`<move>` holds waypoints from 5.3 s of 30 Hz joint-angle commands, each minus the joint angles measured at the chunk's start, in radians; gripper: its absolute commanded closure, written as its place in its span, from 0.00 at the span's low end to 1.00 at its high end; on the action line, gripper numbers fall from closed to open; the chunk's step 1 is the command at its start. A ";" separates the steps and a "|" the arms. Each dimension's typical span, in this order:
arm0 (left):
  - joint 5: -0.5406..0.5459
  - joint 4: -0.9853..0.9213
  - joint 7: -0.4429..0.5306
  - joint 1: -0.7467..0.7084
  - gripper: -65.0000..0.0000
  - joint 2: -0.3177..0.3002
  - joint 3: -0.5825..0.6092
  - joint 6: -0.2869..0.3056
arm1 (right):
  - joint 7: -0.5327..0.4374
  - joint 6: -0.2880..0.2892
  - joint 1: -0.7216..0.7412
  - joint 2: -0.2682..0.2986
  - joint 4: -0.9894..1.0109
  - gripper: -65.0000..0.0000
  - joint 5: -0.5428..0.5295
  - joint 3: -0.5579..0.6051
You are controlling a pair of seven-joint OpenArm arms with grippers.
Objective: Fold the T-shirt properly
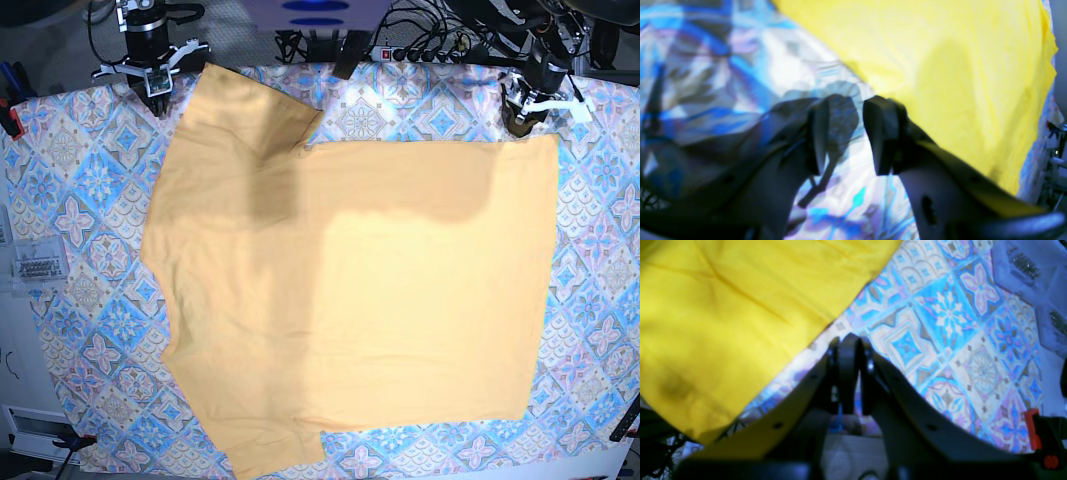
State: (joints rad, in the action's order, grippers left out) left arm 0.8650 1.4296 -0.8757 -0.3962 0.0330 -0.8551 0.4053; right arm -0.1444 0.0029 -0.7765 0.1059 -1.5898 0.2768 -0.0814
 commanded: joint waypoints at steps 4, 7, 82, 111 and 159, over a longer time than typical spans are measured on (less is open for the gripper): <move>0.013 0.013 0.005 0.003 0.66 -0.011 -0.003 0.010 | -0.024 -0.005 -0.010 0.007 -0.013 0.96 -0.004 -0.005; 0.013 0.010 0.005 0.016 0.66 -0.011 -0.005 0.008 | -0.024 -0.005 -0.010 0.007 -0.013 0.96 -0.004 -0.005; 0.072 -0.152 -0.081 0.142 1.00 -0.038 0.001 0.014 | -0.062 -0.011 -0.126 0.005 -0.010 0.69 0.457 0.073; 0.072 -0.152 -0.081 0.142 1.00 -0.040 0.001 0.014 | -0.064 -0.013 -0.128 0.004 0.033 0.69 0.580 0.139; 0.072 -0.152 -0.081 0.141 1.00 -0.040 0.001 0.014 | -0.134 -0.091 -0.050 0.002 0.098 0.69 0.585 0.139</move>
State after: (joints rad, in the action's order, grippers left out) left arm 0.9394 1.2633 -0.9573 -0.2523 0.0025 -0.8524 0.4164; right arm -0.2623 -0.0761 -0.8143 0.1047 -1.4754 0.8642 0.0589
